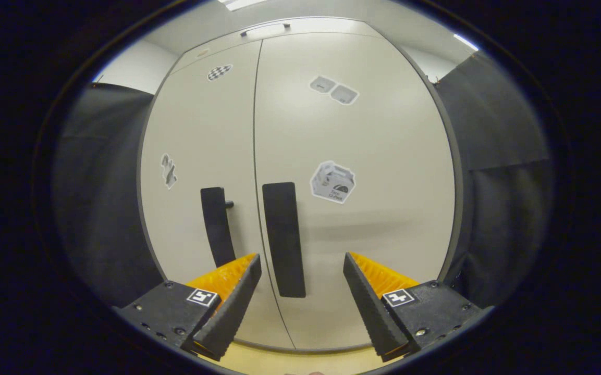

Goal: Open the right door of the double-door shoe cabinet with the right hand, and open the left door with the left hand.

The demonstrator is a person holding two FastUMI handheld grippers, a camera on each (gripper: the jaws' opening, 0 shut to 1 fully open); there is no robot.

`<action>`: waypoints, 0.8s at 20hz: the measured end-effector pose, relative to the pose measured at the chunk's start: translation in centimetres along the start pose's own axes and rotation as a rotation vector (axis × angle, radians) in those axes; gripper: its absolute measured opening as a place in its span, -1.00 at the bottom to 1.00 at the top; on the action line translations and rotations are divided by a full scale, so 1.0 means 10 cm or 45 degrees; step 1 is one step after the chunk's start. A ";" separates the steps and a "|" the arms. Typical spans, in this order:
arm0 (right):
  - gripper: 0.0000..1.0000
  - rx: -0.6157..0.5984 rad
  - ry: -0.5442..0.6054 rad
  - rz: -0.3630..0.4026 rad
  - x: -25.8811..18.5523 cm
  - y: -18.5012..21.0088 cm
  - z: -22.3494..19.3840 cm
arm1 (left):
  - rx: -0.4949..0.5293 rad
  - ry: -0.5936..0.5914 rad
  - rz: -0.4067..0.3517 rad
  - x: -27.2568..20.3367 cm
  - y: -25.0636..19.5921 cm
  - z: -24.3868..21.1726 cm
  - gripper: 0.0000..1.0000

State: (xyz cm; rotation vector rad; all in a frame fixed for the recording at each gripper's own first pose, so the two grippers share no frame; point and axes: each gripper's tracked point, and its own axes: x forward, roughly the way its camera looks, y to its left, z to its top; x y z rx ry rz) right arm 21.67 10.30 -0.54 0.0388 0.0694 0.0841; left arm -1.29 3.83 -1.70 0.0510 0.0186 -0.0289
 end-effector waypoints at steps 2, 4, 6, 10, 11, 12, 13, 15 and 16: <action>1.00 -0.024 -0.006 -0.012 0.08 0.02 0.02 | -0.004 -0.002 -0.002 0.01 0.04 0.01 0.90; 0.98 -0.025 -0.017 -0.021 0.12 0.04 0.04 | -0.003 -0.008 0.003 0.01 0.10 0.02 0.90; 0.96 -0.024 -0.026 -0.047 0.17 0.02 0.05 | -0.009 -0.011 0.004 0.03 0.14 0.02 0.90; 0.82 -0.011 -0.002 -0.050 0.26 0.03 0.02 | -0.028 -0.015 0.007 0.06 0.23 0.03 0.90; 0.77 -0.012 0.005 -0.063 0.29 0.03 0.00 | -0.033 -0.016 0.006 0.07 0.24 0.03 0.90; 0.72 -0.019 -0.011 -0.082 0.30 0.01 0.03 | -0.037 -0.017 0.007 0.08 0.26 0.03 0.90; 0.58 -0.030 0.001 -0.105 0.30 -0.02 0.01 | -0.040 -0.018 0.011 0.09 0.29 0.02 0.90; 0.41 -0.052 0.000 -0.105 0.29 0.01 0.01 | -0.047 -0.012 0.007 0.11 0.30 0.01 0.90; 0.36 -0.072 -0.009 -0.094 0.28 0.02 0.02 | -0.050 -0.009 0.006 0.13 0.31 0.00 0.90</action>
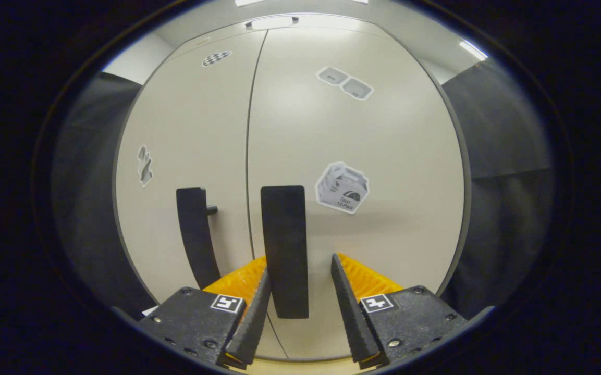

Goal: Open the right door of the double-door shoe cabinet with the right hand, and open the left door with the left hand.

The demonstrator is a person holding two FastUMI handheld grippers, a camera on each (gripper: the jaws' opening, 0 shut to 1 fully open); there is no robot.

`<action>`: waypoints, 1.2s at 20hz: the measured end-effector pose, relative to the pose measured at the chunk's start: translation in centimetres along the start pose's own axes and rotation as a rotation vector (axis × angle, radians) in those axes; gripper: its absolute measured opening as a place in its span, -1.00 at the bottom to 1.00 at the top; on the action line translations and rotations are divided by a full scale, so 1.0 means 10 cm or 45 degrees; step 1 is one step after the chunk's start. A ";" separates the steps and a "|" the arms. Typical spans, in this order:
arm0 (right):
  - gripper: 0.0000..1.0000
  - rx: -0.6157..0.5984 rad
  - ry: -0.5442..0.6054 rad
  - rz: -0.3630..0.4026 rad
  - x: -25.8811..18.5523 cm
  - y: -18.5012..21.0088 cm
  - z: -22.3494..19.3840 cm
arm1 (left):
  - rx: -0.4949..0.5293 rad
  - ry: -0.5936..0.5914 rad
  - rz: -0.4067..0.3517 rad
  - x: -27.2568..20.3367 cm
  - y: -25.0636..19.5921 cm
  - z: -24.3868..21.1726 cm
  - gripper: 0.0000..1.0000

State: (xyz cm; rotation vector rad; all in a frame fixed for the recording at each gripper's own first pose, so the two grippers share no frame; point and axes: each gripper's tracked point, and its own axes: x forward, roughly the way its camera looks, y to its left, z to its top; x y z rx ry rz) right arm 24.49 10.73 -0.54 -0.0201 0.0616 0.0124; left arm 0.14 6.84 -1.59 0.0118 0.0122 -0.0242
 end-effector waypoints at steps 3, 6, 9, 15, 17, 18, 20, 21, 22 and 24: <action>-0.34 -0.048 -0.020 0.009 0.02 0.09 -0.01 | -0.004 0.003 -0.013 0.03 -0.01 -0.03 0.90; -0.43 -0.014 -0.023 0.017 0.01 0.08 0.00 | -0.001 -0.003 -0.021 0.03 -0.01 -0.01 0.90; -0.79 -0.021 -0.031 0.022 0.01 0.08 0.01 | -0.012 0.001 -0.021 0.03 -0.02 -0.02 0.90; -0.84 -0.044 -0.024 0.073 -0.09 0.09 0.02 | -0.017 -0.005 -0.022 0.01 -0.04 -0.01 0.90; -0.84 -0.045 -0.022 0.105 -0.15 0.09 0.01 | -0.012 -0.007 -0.025 -0.02 -0.10 0.00 0.90; -0.84 -0.041 -0.019 0.130 -0.16 0.09 0.02 | -0.007 -0.007 -0.027 -0.04 -0.13 0.01 0.90; -0.84 -0.034 -0.015 0.169 -0.26 0.10 0.05 | -0.003 -0.010 -0.032 -0.06 -0.21 0.03 0.90; -0.84 -0.040 -0.014 0.182 -0.30 0.08 0.06 | -0.005 -0.009 -0.035 -0.07 -0.25 0.03 0.90; -0.84 -0.046 -0.008 0.198 -0.33 0.08 0.06 | -0.007 -0.006 -0.044 -0.07 -0.31 0.02 0.90; -0.84 -0.037 0.006 0.233 -0.39 0.07 0.06 | -0.001 -0.008 -0.055 -0.09 -0.40 0.03 0.90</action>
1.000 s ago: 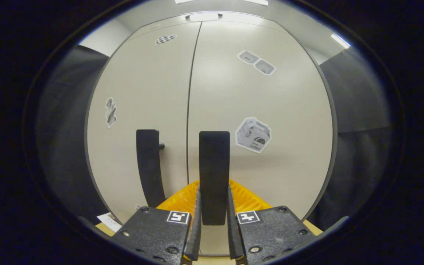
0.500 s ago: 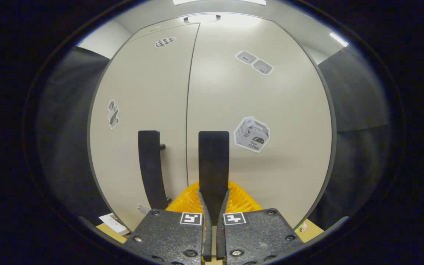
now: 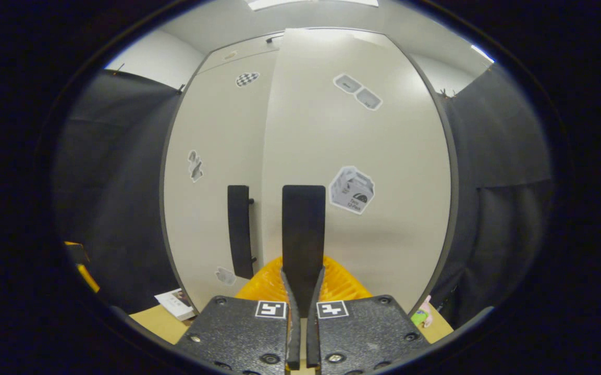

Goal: Open the right door of the double-door shoe cabinet with the right hand, and open the left door with the left hand.

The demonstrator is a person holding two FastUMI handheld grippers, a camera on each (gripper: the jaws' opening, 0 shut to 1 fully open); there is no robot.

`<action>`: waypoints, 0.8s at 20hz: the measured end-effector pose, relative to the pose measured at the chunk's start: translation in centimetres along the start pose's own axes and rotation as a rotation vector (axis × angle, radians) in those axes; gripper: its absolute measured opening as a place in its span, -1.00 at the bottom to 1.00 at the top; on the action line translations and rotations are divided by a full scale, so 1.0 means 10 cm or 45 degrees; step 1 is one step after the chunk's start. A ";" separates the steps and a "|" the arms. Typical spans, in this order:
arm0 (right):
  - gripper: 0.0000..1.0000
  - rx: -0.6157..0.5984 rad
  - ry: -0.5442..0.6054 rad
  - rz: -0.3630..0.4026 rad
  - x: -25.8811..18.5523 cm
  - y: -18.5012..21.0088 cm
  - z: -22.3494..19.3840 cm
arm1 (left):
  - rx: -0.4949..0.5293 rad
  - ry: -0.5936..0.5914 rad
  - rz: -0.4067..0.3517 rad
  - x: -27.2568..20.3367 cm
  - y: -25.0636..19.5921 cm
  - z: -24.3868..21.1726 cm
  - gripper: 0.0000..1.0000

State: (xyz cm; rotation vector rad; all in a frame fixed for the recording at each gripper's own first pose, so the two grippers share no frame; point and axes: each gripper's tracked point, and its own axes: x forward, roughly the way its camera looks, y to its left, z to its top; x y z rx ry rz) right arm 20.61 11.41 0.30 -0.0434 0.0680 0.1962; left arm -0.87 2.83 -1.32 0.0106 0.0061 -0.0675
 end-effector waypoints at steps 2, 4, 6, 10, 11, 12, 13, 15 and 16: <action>-0.84 -0.004 0.004 0.020 -0.08 -0.01 0.01 | 0.014 -0.002 -0.009 -0.02 -0.09 0.00 0.90; -0.84 -0.014 0.003 0.035 -0.15 -0.05 0.02 | 0.026 0.002 -0.015 -0.05 -0.18 -0.03 0.90; -0.83 -0.008 0.006 0.047 -0.22 -0.06 0.02 | 0.031 0.005 -0.019 -0.05 -0.27 -0.06 0.90; -0.84 -0.004 -0.012 0.058 -0.34 -0.16 0.03 | 0.019 0.006 -0.032 -0.05 -0.45 -0.08 0.89; -0.84 -0.007 -0.010 0.063 -0.37 -0.18 0.04 | 0.020 0.007 -0.036 -0.05 -0.50 -0.08 0.89; -0.84 -0.009 -0.009 0.066 -0.40 -0.21 0.03 | 0.020 0.005 -0.038 -0.04 -0.54 -0.08 0.90; -0.84 -0.011 -0.007 0.065 -0.42 -0.24 0.04 | 0.018 0.002 -0.041 -0.04 -0.58 -0.08 0.90; -0.85 -0.006 -0.004 0.055 -0.47 -0.31 0.05 | 0.013 -0.002 -0.047 -0.04 -0.64 -0.10 0.90; -0.85 -0.005 -0.005 0.048 -0.49 -0.35 0.05 | 0.010 -0.001 -0.048 -0.03 -0.67 -0.10 0.90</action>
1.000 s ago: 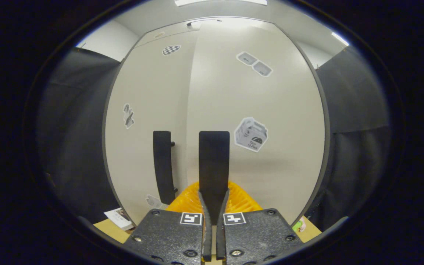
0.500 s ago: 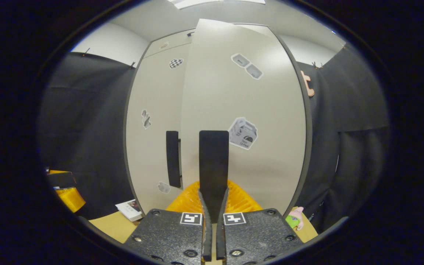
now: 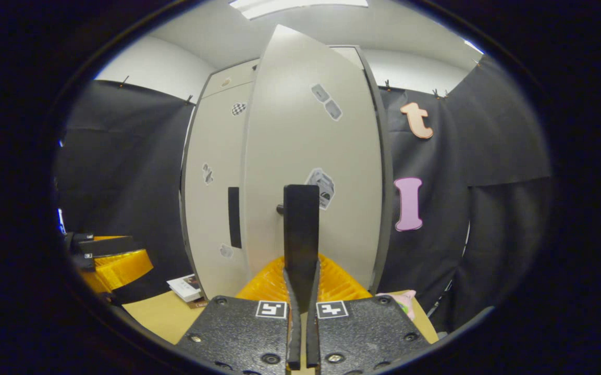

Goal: Open the right door of the double-door shoe cabinet with the right hand, and open the left door with the left hand.

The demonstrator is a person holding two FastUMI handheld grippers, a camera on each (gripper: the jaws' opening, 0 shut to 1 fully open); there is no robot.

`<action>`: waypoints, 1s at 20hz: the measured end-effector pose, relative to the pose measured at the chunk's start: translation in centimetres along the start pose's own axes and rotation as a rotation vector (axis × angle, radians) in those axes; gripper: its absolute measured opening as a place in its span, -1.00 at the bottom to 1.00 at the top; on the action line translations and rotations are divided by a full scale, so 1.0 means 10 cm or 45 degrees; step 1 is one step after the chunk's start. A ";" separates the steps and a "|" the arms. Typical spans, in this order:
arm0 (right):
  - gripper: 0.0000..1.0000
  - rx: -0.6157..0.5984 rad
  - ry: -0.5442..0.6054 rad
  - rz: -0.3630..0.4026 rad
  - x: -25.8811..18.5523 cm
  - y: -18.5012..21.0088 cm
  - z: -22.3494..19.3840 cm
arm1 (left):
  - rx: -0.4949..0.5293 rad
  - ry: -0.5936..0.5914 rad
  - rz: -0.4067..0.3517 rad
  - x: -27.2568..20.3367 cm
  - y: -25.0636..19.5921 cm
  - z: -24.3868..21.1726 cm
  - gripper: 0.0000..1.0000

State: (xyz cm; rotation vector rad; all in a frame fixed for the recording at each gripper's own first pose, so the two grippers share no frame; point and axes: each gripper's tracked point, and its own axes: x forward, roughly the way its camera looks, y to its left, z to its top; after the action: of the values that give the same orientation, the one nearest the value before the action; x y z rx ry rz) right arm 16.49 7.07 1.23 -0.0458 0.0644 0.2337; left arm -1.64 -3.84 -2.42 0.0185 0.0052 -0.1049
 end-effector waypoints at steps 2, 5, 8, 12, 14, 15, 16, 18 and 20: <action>-0.86 -0.007 -0.002 -0.024 -0.02 -0.07 0.00 | -0.002 0.006 -0.002 0.01 -0.05 -0.02 0.90; -0.87 -0.022 -0.009 -0.090 -0.04 -0.21 0.00 | 0.000 0.007 -0.002 0.04 -0.10 -0.04 0.90; -0.87 -0.039 -0.007 -0.182 -0.07 -0.44 -0.01 | -0.003 0.005 -0.001 0.07 -0.17 0.01 0.90; -0.92 -0.050 -0.037 -0.295 -0.09 -0.74 0.02 | 0.001 -0.003 0.001 0.09 -0.20 0.03 0.90; -0.93 0.053 -0.033 -0.208 -0.06 -0.53 0.02 | 0.010 -0.001 0.006 0.09 -0.20 0.02 0.90; -0.93 0.052 -0.030 -0.195 -0.06 -0.47 0.02 | 0.014 0.003 0.013 0.09 -0.19 0.01 0.90; -0.92 0.027 -0.036 -0.200 -0.07 -0.51 0.04 | 0.018 0.005 0.021 0.07 -0.18 0.00 0.90; -0.93 -0.047 -0.053 -0.230 -0.06 -0.66 0.03 | 0.021 0.012 0.033 0.05 -0.16 0.00 0.90; -0.93 -0.068 -0.063 -0.244 -0.07 -0.71 0.05 | 0.018 0.014 0.051 0.04 -0.12 -0.01 0.90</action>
State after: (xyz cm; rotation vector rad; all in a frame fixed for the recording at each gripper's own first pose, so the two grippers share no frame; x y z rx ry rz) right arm 17.51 0.02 2.07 -0.0987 0.0044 0.0447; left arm -1.37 -5.03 -2.56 0.0332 0.0152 -0.0650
